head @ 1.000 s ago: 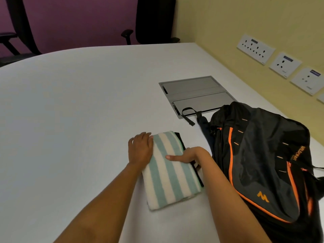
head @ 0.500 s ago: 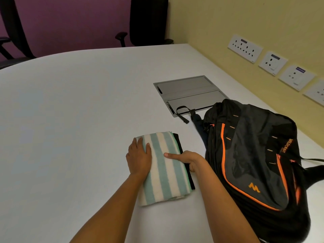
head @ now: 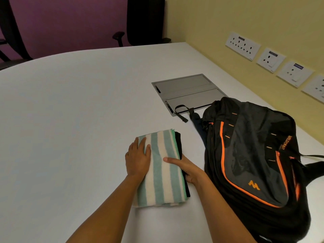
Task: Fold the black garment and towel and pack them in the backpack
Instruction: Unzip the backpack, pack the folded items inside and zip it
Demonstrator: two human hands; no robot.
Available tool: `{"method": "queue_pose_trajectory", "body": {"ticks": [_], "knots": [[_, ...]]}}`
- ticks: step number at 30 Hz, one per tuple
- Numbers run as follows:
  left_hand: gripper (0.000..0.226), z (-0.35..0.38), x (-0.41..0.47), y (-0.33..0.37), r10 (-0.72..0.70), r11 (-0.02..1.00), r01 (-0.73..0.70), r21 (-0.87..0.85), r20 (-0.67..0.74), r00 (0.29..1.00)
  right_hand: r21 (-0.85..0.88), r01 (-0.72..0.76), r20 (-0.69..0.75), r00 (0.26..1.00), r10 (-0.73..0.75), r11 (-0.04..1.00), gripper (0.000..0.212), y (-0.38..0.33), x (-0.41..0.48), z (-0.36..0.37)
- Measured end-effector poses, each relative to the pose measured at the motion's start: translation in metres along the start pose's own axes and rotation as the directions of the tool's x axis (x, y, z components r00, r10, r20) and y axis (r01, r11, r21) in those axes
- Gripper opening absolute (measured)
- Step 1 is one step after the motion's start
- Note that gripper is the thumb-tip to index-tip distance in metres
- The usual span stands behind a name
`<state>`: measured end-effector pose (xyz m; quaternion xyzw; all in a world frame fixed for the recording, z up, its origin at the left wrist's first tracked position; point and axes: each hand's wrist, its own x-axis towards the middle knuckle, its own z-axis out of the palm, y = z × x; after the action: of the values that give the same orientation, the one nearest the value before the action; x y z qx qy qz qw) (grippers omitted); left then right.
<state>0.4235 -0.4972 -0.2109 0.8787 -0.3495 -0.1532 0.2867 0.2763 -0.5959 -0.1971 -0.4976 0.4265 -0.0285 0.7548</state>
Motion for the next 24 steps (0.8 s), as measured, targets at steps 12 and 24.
{"method": "queue_pose_trajectory", "body": {"ticks": [12, 24], "knots": [[0.044, -0.017, 0.007, 0.057, 0.078, 0.872, -0.071, -0.484, -0.006, 0.997, 0.282, 0.143, -0.158, 0.982, -0.101, 0.949, 0.076, 0.002, -0.047, -0.035], [0.029, 0.047, -0.041, 0.148, 0.486, 0.869, -0.441, -0.222, 0.224, 0.845, 0.326, 0.365, -0.497, 0.851, -0.171, 0.872, 0.022, -0.021, -0.192, -0.154]]}}
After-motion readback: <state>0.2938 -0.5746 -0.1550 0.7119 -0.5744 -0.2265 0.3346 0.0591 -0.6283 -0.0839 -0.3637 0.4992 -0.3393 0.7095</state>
